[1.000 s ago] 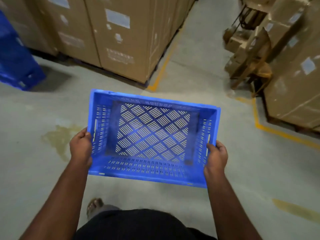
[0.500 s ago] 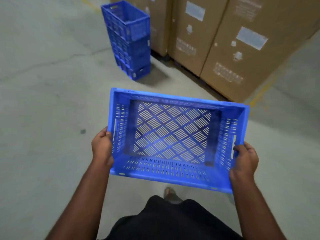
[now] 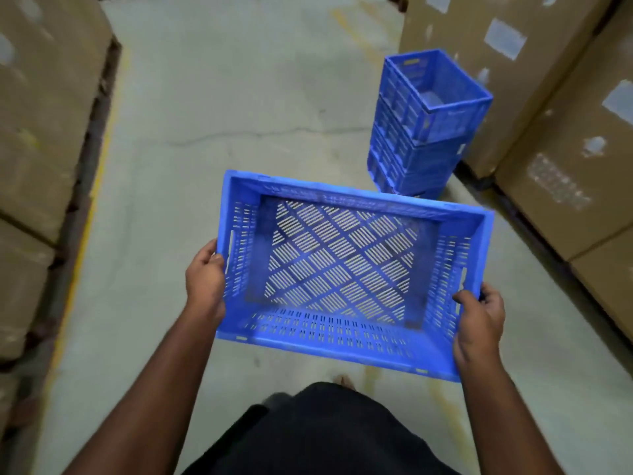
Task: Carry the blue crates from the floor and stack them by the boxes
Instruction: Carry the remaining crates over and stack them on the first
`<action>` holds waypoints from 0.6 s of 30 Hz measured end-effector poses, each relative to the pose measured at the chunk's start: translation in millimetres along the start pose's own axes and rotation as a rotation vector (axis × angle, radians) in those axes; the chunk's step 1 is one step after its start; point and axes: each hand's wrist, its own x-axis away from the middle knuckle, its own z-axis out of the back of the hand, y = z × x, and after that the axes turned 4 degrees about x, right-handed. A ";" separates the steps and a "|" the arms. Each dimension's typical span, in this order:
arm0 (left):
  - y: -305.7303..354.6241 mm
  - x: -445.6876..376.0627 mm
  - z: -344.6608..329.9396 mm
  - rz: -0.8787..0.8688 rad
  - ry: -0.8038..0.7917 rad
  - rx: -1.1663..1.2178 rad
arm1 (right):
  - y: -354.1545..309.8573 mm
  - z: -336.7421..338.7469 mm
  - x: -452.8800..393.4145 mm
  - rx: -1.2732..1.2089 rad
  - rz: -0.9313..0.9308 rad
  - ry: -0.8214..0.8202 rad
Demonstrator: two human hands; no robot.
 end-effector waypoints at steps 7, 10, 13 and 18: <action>70.7 -144.2 -21.7 -0.008 0.134 0.158 | -49.8 -209.8 -93.6 0.055 0.049 -0.134; 88.4 -227.7 -37.9 0.033 0.137 0.224 | -59.6 -293.8 -127.8 0.066 0.064 -0.122; 118.3 -311.3 -63.6 0.033 0.064 0.217 | -68.0 -368.9 -159.1 0.061 0.090 -0.063; 185.2 -439.4 -117.7 0.035 -0.047 0.141 | -92.2 -467.2 -203.5 0.054 0.124 0.065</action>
